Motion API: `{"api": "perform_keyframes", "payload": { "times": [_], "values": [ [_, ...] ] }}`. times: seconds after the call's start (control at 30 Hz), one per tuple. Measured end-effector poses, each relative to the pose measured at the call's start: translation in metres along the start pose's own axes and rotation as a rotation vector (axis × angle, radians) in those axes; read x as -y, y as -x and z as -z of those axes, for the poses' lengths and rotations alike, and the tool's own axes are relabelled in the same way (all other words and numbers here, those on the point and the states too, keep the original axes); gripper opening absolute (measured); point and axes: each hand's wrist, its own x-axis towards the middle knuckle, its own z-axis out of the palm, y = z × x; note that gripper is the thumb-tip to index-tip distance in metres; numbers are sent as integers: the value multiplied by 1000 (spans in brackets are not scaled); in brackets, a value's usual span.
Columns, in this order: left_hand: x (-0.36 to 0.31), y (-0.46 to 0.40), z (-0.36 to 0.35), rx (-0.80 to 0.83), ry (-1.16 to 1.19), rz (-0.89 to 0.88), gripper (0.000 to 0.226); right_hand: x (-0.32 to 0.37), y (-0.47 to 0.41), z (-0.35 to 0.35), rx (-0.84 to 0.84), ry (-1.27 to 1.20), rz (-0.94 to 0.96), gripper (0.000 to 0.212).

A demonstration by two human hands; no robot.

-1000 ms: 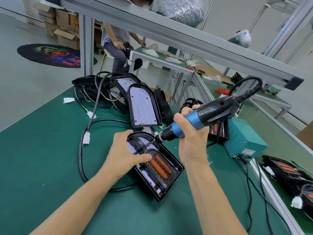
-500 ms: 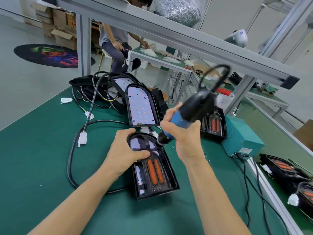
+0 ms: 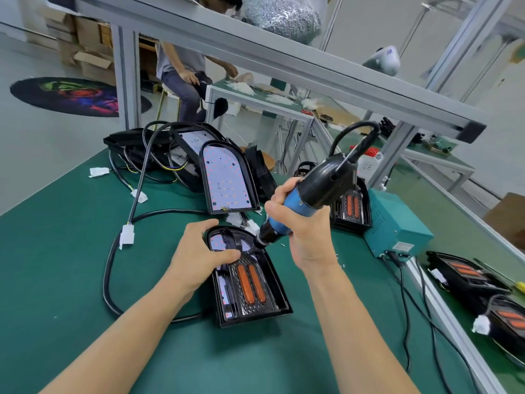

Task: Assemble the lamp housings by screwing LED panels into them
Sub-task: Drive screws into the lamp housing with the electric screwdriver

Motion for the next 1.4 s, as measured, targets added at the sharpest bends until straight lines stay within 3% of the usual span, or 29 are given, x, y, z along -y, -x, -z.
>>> {"api": "perform_keyframes", "payload": {
  "times": [0.17, 0.33, 0.5, 0.57, 0.73, 0.83, 0.97, 1.27, 1.4],
  "values": [
    [0, 1, 1, -11, 17, 17, 78, 5, -1, -3, -38, -22, 21, 42],
    [10, 3, 6, -62, 100, 83, 83, 19, 1, 4, -334, -95, 123, 38],
    [12, 9, 4, -339, 196, 134, 71, 37, 6, 30, -610, -120, 184, 34],
    [12, 14, 3, -398, 77, 142, 68, 44, 12, 43, -685, -165, 166, 30],
    [10, 28, 11, -380, -480, 129, 69, 59, 33, 78, -830, -173, 137, 18],
    [9, 41, 12, -313, -610, 90, 67, 64, 47, 96, -885, -133, 131, 17],
    [5, 55, 4, -245, -770, -98, 59, 68, 63, 116, -938, -87, 107, 19],
    [-3, 56, -13, -231, -737, -18, 56, 72, 85, 144, -849, -16, 23, 19],
    [-21, 46, -3, -253, -717, -144, 44, 71, 88, 150, -831, -44, -30, 18]
  ]
}}
